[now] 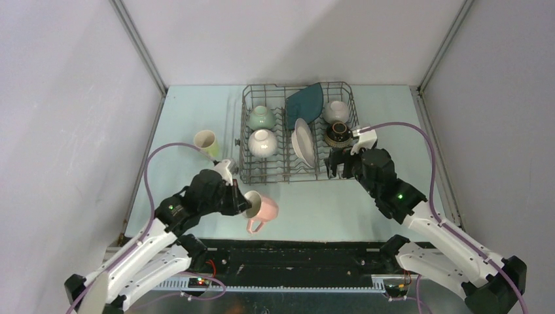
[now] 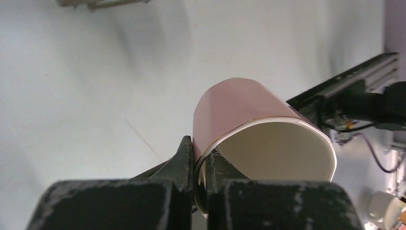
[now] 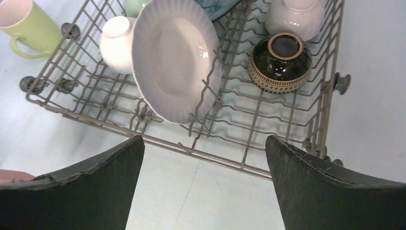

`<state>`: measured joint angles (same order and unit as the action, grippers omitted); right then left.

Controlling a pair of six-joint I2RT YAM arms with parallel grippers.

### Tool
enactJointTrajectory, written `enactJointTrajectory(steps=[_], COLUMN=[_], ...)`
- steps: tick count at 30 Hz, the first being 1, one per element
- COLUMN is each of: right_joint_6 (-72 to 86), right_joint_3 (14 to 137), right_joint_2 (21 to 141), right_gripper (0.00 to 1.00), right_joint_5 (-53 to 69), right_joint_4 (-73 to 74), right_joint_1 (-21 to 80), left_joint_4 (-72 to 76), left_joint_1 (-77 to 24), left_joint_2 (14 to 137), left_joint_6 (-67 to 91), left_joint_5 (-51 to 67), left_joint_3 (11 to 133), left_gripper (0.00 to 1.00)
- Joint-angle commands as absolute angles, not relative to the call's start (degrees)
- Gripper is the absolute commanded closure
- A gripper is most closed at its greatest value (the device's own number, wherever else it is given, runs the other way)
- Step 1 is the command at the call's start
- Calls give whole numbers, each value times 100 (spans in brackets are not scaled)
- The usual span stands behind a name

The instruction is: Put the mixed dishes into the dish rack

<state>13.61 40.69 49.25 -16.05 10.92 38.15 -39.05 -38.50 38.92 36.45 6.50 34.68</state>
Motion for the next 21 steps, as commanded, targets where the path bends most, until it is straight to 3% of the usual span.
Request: enactJointTrajectory(steps=[1, 6, 11, 21], right_joint_6=[1522, 1543, 1862, 3080], right_joint_3=[4087, 4087, 4009, 3875], right_joint_2=[4761, 4547, 4321, 4671], right_gripper=[1, 0, 1, 1], right_joint_5=[-981, -371, 61, 3091], right_joint_4=[861, 1165, 1247, 725], right_joint_1=[3734, 3630, 3234, 2533], left_joint_4=[-3018, -2448, -1766, 1102], left_joint_1=[-3858, -3850, -3824, -3765], left_joint_2=[3482, 3241, 3221, 3540], left_joint_6=[3716, 3759, 3547, 3908], left_joint_5=[1266, 1216, 427, 486], left_joint_3=[3954, 4214, 4377, 3858], left_gripper=[100, 100, 100, 100])
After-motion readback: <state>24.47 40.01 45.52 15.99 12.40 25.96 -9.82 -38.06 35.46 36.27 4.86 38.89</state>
